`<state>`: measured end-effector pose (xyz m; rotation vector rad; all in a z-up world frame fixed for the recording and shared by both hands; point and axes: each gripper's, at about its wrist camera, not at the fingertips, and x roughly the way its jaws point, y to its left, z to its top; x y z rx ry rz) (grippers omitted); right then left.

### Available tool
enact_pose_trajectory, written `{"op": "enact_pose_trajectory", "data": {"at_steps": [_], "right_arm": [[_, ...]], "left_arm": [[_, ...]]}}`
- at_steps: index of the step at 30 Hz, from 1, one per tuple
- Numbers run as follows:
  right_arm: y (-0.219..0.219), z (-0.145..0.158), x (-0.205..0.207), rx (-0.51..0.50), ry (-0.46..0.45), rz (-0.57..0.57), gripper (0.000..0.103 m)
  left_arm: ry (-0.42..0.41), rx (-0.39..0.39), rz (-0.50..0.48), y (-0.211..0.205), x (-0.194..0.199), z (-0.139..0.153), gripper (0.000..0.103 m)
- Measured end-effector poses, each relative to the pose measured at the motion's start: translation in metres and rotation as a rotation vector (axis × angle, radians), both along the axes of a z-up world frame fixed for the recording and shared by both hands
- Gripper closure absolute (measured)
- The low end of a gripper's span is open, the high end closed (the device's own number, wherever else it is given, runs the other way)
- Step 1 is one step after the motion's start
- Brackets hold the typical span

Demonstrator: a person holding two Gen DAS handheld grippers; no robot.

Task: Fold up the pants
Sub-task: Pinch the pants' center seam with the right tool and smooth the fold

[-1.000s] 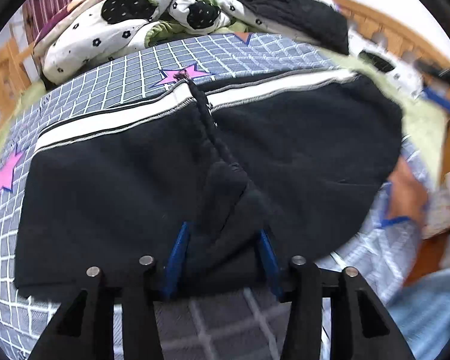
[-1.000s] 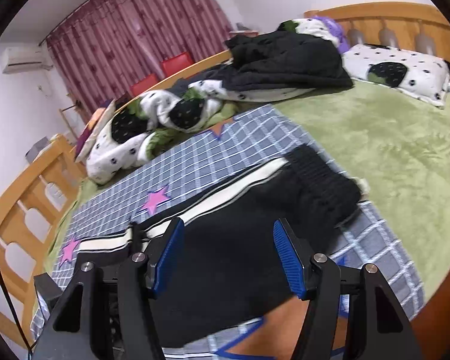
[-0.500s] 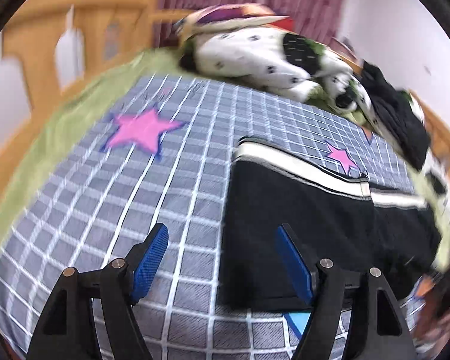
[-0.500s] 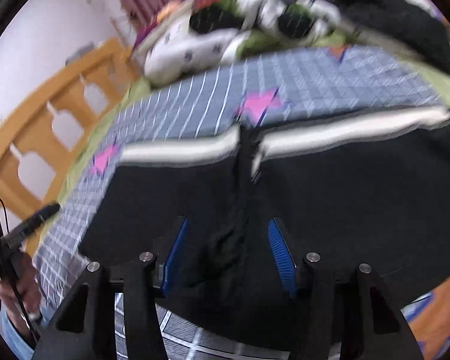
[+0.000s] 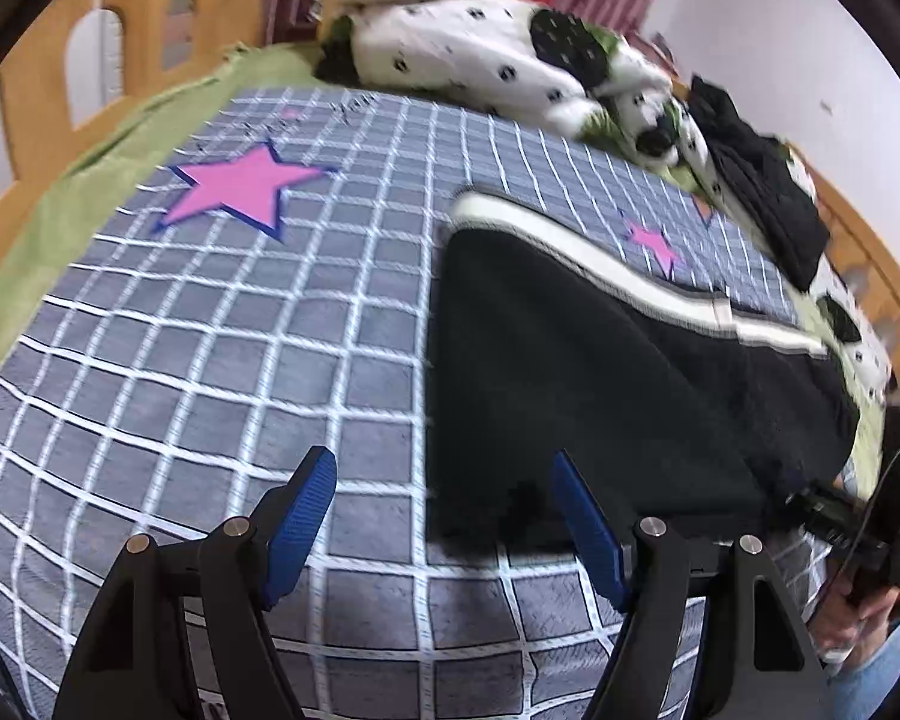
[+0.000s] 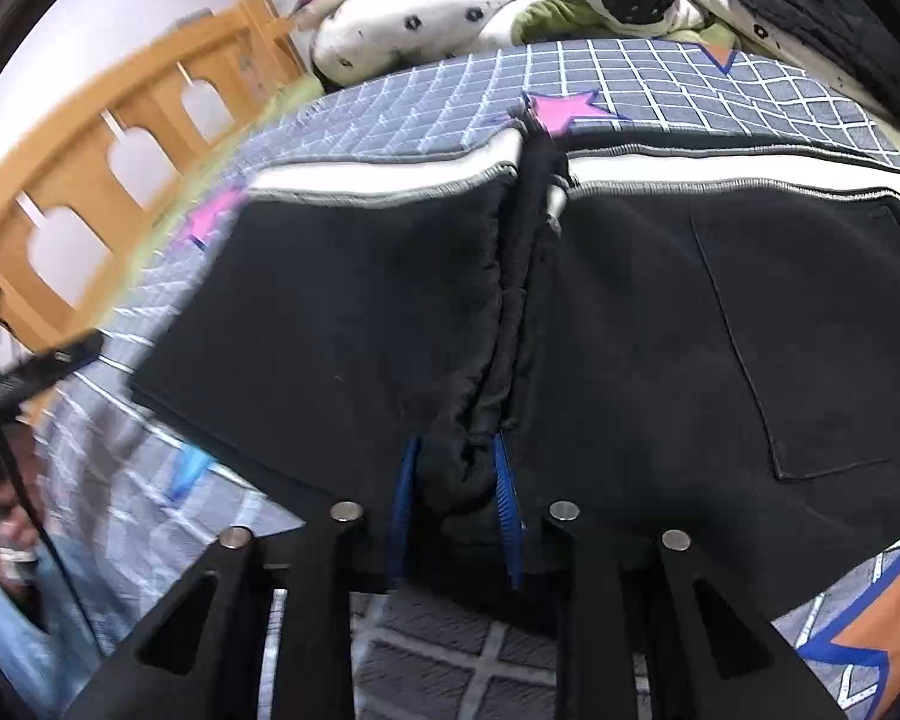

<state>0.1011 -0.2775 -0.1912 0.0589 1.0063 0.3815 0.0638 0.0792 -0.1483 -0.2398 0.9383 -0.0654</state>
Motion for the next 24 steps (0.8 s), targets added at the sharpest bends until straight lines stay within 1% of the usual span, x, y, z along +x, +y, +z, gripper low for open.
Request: {"op": "enact_pose_trajectory", "data": {"at_steps": [1, 2, 3, 4, 5, 6, 8, 10, 11, 12, 14, 16, 17, 20, 21, 22, 23, 24], "right_arm": [[0.002, 0.003, -0.002, -0.028, -0.021, 0.007, 0.066], [0.002, 0.007, -0.004, -0.037, -0.029, 0.014, 0.064], [0.000, 0.014, -0.006, -0.028, -0.045, 0.019, 0.063], [-0.004, 0.019, -0.007, -0.010, -0.063, 0.013, 0.060], [-0.007, 0.022, -0.007, 0.007, -0.074, -0.004, 0.053], [-0.010, 0.021, -0.005, 0.013, -0.071, -0.027, 0.053], [-0.014, 0.018, 0.000, 0.035, -0.048, -0.047, 0.053], [-0.016, 0.015, 0.002, 0.048, -0.034, -0.049, 0.053], [-0.016, 0.014, 0.002, 0.045, -0.034, -0.047, 0.053], [-0.014, 0.013, 0.002, 0.043, -0.036, -0.046, 0.053], [-0.014, 0.013, 0.001, 0.043, -0.041, -0.048, 0.053], [-0.013, 0.012, 0.001, 0.047, -0.037, -0.048, 0.053], [-0.012, 0.010, 0.001, 0.048, -0.033, -0.048, 0.053], [-0.012, 0.002, 0.003, 0.060, -0.019, -0.055, 0.053], [-0.011, -0.001, 0.002, 0.056, -0.022, -0.060, 0.053], [-0.011, -0.004, 0.002, 0.051, -0.027, -0.061, 0.053], [-0.009, -0.005, 0.001, 0.041, -0.034, -0.056, 0.053], [-0.008, -0.005, 0.000, 0.032, -0.040, -0.051, 0.053]], "left_arm": [[0.006, -0.003, -0.010, -0.002, 0.000, -0.003, 0.030], [0.014, -0.007, -0.027, -0.004, -0.001, -0.006, 0.030], [0.028, -0.018, -0.067, -0.008, -0.001, -0.010, 0.030], [0.046, -0.022, -0.102, -0.012, -0.002, -0.013, 0.030], [0.057, -0.018, -0.121, -0.016, -0.004, -0.016, 0.030], [0.054, -0.004, -0.128, -0.019, -0.007, -0.019, 0.030], [0.047, 0.055, -0.164, -0.028, -0.011, -0.022, 0.030], [0.042, 0.151, -0.186, -0.041, -0.016, -0.026, 0.030], [0.037, 0.166, -0.177, -0.043, -0.016, -0.027, 0.030], [0.031, 0.168, -0.149, -0.044, -0.016, -0.028, 0.030], [0.014, 0.112, -0.105, -0.040, -0.011, -0.033, 0.030], [0.024, 0.085, -0.061, -0.040, -0.002, -0.044, 0.030], [0.022, 0.095, -0.046, -0.042, 0.001, -0.049, 0.030], [-0.049, 0.150, 0.001, -0.053, -0.001, -0.047, 0.031], [-0.061, 0.146, 0.010, -0.054, -0.003, -0.046, 0.032], [-0.073, 0.139, 0.020, -0.052, -0.005, -0.045, 0.044], [-0.079, 0.128, 0.064, -0.045, -0.009, -0.044, 0.052], [-0.073, 0.082, 0.089, -0.035, -0.012, -0.045, 0.053]]}}
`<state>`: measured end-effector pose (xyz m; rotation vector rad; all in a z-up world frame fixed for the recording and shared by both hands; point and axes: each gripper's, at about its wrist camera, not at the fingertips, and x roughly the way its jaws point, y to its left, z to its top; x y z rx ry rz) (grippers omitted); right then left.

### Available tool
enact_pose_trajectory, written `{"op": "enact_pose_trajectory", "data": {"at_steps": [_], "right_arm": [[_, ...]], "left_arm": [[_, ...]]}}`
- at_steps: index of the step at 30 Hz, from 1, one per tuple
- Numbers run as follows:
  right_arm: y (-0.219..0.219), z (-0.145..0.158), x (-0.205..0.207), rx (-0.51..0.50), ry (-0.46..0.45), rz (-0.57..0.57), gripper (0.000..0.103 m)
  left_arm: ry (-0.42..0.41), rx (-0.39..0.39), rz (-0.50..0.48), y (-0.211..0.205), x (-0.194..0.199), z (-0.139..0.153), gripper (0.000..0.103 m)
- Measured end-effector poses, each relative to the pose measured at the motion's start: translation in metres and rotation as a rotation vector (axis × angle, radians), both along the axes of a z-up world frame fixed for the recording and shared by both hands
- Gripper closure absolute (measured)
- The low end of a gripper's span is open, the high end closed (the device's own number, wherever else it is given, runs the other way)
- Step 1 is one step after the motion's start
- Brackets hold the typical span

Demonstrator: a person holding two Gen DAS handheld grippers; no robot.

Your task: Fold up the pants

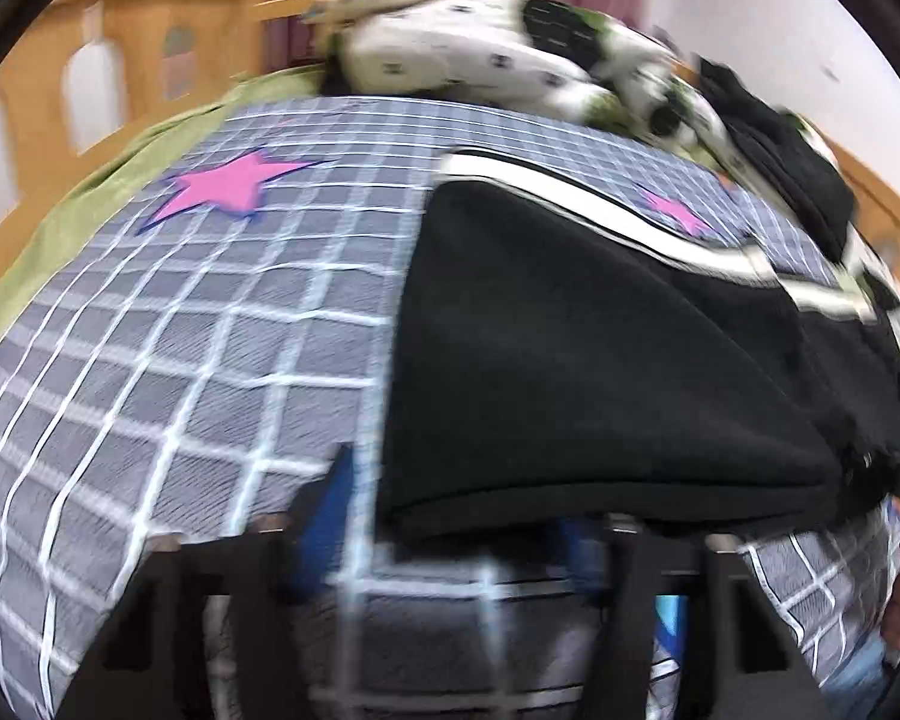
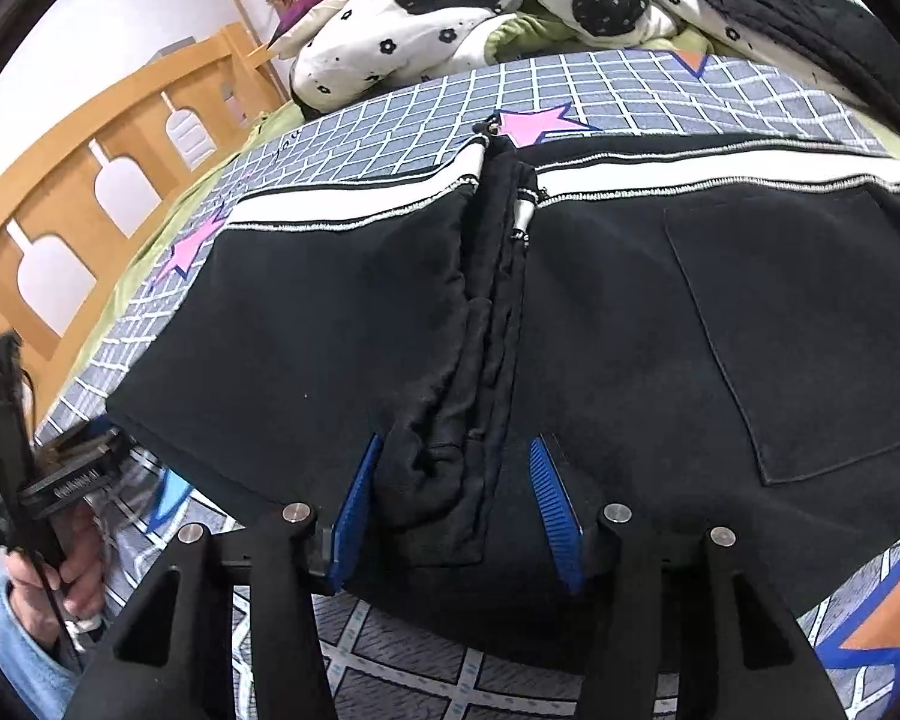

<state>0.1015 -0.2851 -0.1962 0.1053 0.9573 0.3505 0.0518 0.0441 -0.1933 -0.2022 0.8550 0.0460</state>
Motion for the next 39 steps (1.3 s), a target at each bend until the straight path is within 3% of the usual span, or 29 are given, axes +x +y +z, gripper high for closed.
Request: {"op": "enact_pose_trajectory", "data": {"at_steps": [2, 5, 10, 13, 18, 21, 24, 29, 32, 36, 39], "right_arm": [[0.001, 0.001, 0.000, -0.004, 0.000, -0.002, 0.053], [-0.001, 0.001, 0.000, 0.009, 0.007, -0.004, 0.053], [-0.003, 0.002, -0.001, 0.016, 0.007, -0.001, 0.053], [-0.005, 0.008, -0.001, 0.024, 0.001, -0.004, 0.053], [-0.015, 0.026, -0.005, 0.065, -0.058, -0.042, 0.053], [-0.016, 0.027, -0.003, 0.076, -0.059, -0.052, 0.053], [-0.016, 0.023, 0.001, 0.072, -0.054, -0.057, 0.053], [-0.016, 0.007, 0.009, 0.052, 0.009, -0.055, 0.055], [-0.023, 0.022, 0.007, 0.033, -0.014, -0.070, 0.055], [-0.029, 0.054, -0.004, 0.013, -0.089, -0.070, 0.055], [-0.035, 0.073, -0.015, -0.071, -0.168, -0.088, 0.051]], "left_arm": [[0.006, -0.077, 0.046, 0.019, -0.009, 0.000, 0.053], [0.030, -0.029, 0.055, 0.028, -0.021, 0.000, 0.054], [0.025, -0.046, 0.044, 0.033, -0.034, 0.006, 0.055], [0.028, -0.076, -0.019, 0.029, -0.033, 0.011, 0.055], [0.052, 0.008, -0.035, 0.010, -0.018, 0.005, 0.052], [0.054, 0.009, -0.025, 0.005, -0.005, 0.000, 0.052], [0.051, 0.027, -0.002, 0.010, -0.006, 0.004, 0.070], [0.122, -0.028, 0.030, 0.035, -0.024, 0.004, 0.067], [0.139, 0.006, 0.068, 0.046, -0.031, 0.008, 0.067], [0.115, -0.036, 0.123, 0.062, -0.029, 0.017, 0.067], [0.067, -0.079, 0.152, 0.070, -0.027, 0.029, 0.067]]}}
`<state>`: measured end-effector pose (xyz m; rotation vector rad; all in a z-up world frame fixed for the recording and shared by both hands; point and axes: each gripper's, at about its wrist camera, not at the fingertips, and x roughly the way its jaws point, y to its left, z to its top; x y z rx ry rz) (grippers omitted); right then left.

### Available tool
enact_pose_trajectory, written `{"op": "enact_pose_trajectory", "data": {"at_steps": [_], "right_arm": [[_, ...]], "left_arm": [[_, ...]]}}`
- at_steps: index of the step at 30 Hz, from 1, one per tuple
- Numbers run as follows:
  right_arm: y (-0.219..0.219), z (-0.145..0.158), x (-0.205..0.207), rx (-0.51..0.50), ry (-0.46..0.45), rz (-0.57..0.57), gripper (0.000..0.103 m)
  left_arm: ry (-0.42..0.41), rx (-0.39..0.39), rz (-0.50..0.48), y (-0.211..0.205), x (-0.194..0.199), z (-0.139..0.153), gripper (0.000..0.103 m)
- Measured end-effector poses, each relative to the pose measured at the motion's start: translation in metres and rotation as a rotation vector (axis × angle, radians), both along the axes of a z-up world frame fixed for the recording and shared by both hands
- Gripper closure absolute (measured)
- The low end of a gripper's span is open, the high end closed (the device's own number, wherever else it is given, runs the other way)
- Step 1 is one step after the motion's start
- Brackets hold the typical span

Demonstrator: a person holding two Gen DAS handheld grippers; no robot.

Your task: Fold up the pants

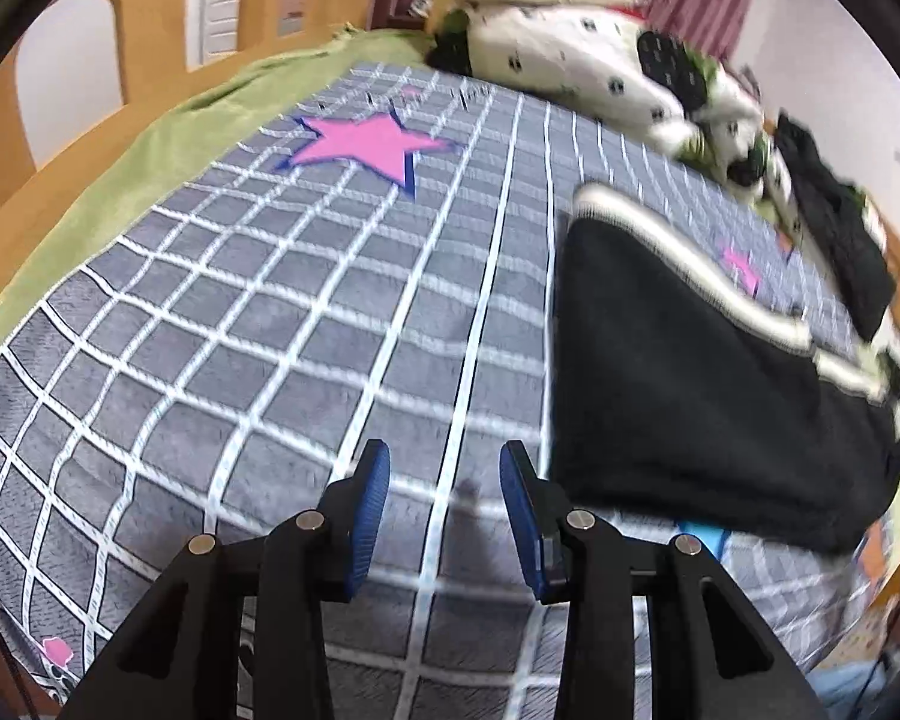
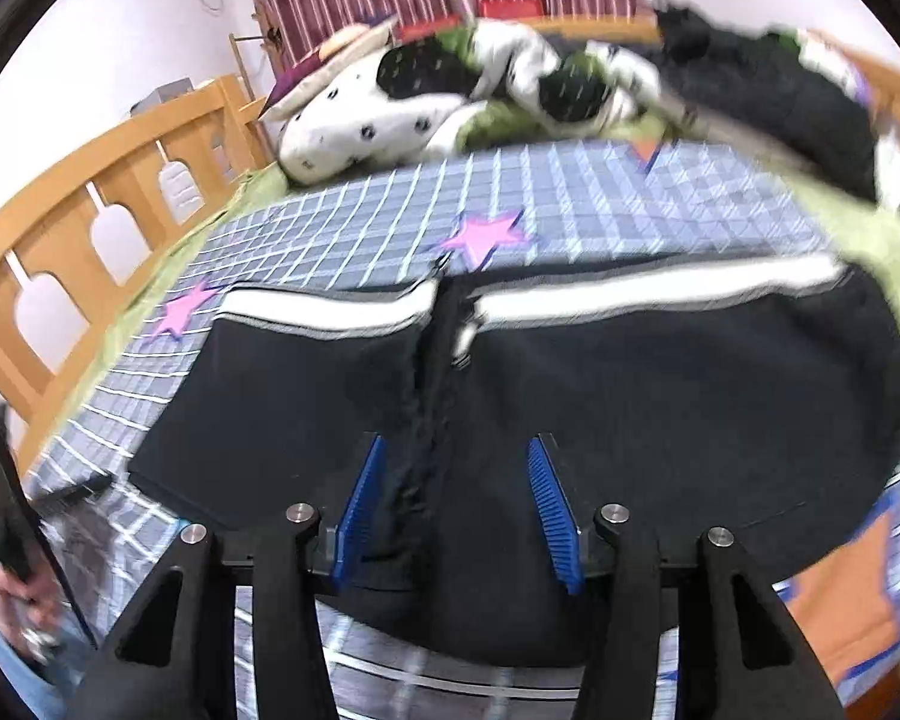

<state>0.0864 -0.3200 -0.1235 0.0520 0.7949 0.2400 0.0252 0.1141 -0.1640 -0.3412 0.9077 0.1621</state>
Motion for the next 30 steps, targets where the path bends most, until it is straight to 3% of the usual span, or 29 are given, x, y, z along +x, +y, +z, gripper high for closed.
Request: {"op": "enact_pose_trajectory", "data": {"at_steps": [2, 6, 8, 12, 16, 21, 23, 25, 28, 30], "right_arm": [[-0.008, 0.009, -0.007, -0.051, -0.040, -0.036, 0.049], [-0.041, 0.019, -0.025, -0.110, -0.110, -0.099, 0.049], [-0.062, 0.020, -0.032, -0.132, -0.137, -0.189, 0.049], [-0.110, 0.016, -0.043, -0.105, -0.085, -0.279, 0.048], [-0.138, 0.000, -0.062, -0.134, -0.080, -0.313, 0.034], [-0.176, -0.023, -0.068, -0.033, -0.031, -0.425, 0.034], [-0.186, -0.029, -0.066, 0.009, -0.039, -0.450, 0.034], [-0.195, -0.038, -0.058, 0.077, -0.040, -0.456, 0.034], [-0.200, -0.052, -0.038, 0.144, -0.028, -0.454, 0.034], [-0.204, -0.065, -0.017, 0.167, -0.009, -0.462, 0.034]], "left_arm": [[-0.033, -0.026, -0.032, -0.004, 0.006, 0.008, 0.067], [-0.060, 0.029, -0.074, -0.019, 0.028, 0.028, 0.067], [-0.084, 0.040, -0.081, -0.022, 0.036, 0.039, 0.067], [-0.076, 0.017, -0.088, -0.031, 0.056, 0.050, 0.067], [-0.080, -0.037, -0.126, -0.041, 0.065, 0.035, 0.067], [0.024, -0.150, -0.192, -0.053, 0.081, 0.001, 0.067], [0.019, -0.141, -0.182, -0.055, 0.084, -0.002, 0.066], [0.023, -0.132, -0.164, -0.052, 0.090, -0.007, 0.058], [0.041, -0.176, -0.182, -0.047, 0.098, -0.016, 0.056], [0.048, -0.153, -0.194, -0.048, 0.104, -0.022, 0.056]]}}
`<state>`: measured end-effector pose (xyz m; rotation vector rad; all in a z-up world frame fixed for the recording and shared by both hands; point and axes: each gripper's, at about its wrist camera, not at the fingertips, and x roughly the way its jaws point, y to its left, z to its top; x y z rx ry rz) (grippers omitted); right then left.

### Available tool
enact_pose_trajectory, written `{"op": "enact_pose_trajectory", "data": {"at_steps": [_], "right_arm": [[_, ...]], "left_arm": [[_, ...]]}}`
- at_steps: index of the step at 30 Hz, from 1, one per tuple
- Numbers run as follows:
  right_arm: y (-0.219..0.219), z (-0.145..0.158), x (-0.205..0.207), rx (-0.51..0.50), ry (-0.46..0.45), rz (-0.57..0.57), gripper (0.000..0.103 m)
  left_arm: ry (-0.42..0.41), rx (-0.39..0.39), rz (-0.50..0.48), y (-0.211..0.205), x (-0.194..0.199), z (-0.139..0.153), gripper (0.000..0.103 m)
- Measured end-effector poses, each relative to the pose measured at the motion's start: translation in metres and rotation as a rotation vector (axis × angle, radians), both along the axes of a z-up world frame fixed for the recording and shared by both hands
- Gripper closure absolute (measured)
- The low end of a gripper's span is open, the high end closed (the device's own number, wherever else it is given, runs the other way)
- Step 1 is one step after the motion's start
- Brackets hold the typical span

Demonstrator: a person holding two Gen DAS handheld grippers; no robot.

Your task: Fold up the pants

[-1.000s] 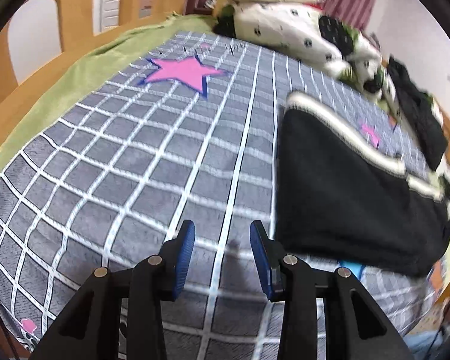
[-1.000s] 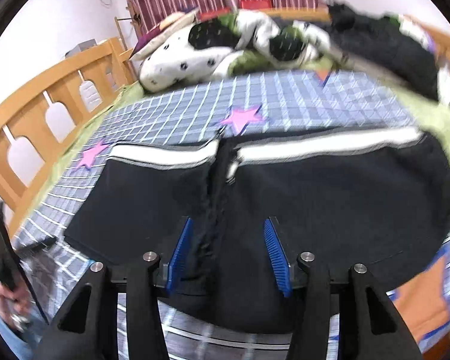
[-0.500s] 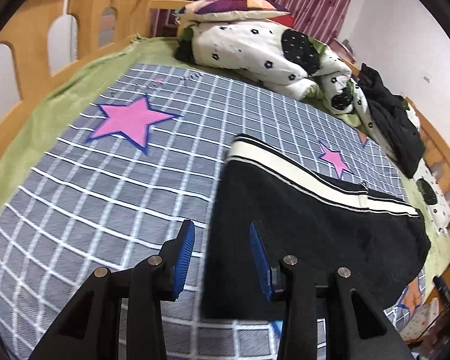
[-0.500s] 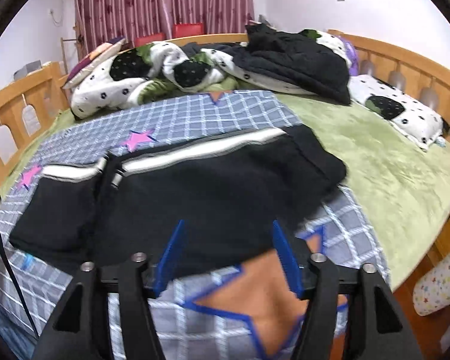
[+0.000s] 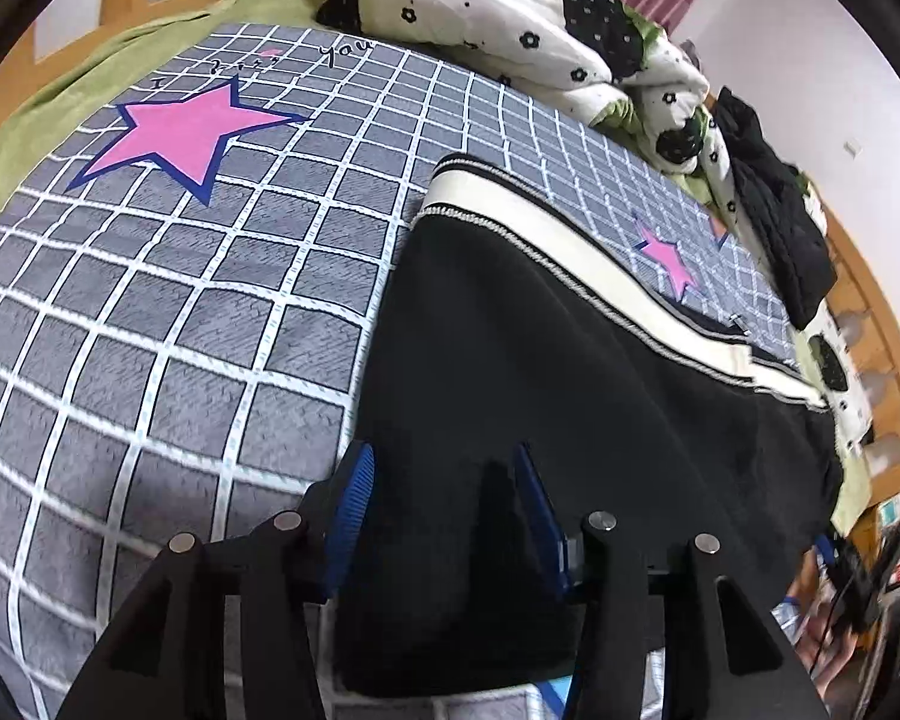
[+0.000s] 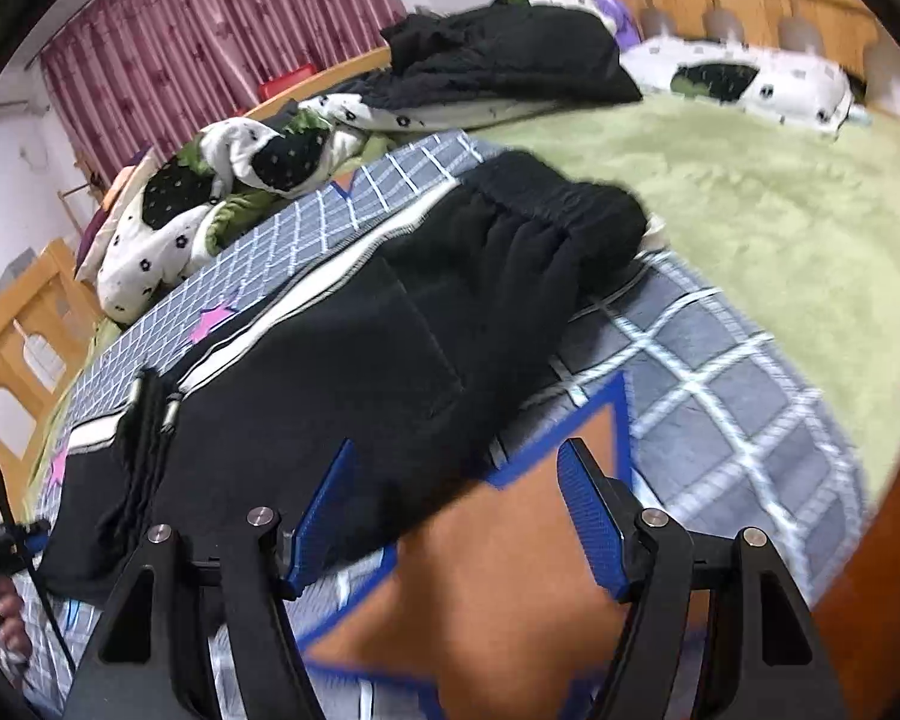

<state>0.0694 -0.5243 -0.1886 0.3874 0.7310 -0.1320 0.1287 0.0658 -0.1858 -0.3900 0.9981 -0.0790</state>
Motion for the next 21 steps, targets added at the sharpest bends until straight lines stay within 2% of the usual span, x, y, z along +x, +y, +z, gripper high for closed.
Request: {"op": "enact_pose_trajectory", "data": {"at_steps": [3, 6, 10, 11, 12, 13, 14, 18, 21], "right_arm": [[-0.008, -0.014, 0.028, 0.003, 0.024, -0.032, 0.035], [-0.013, -0.010, 0.055, -0.006, 0.005, -0.012, 0.035], [-0.021, -0.007, 0.095, 0.011, 0.067, -0.005, 0.035], [-0.021, -0.006, 0.102, 0.014, 0.079, -0.017, 0.042], [-0.018, -0.004, 0.106, -0.007, 0.084, -0.029, 0.052], [-0.015, 0.002, 0.107, -0.054, 0.083, -0.047, 0.081], [-0.013, 0.011, 0.106, -0.085, 0.063, -0.044, 0.087], [0.002, 0.061, 0.083, -0.047, -0.092, -0.023, 0.091], [0.037, 0.100, 0.080, -0.142, -0.146, 0.026, 0.091]], "left_arm": [[0.010, -0.005, -0.035, -0.002, 0.011, -0.006, 0.056], [0.027, -0.003, -0.074, -0.003, 0.026, -0.014, 0.055], [0.037, -0.084, -0.040, 0.007, 0.034, -0.020, 0.056], [0.037, -0.095, -0.024, 0.009, 0.034, -0.020, 0.063], [0.032, -0.085, -0.008, 0.009, 0.033, -0.018, 0.081], [0.022, -0.090, -0.009, 0.009, 0.031, -0.016, 0.089], [-0.003, -0.097, -0.010, 0.008, 0.028, -0.009, 0.090], [-0.084, -0.111, -0.013, 0.004, 0.018, 0.030, 0.093], [-0.147, -0.091, -0.039, 0.002, 0.020, 0.063, 0.093]]}}
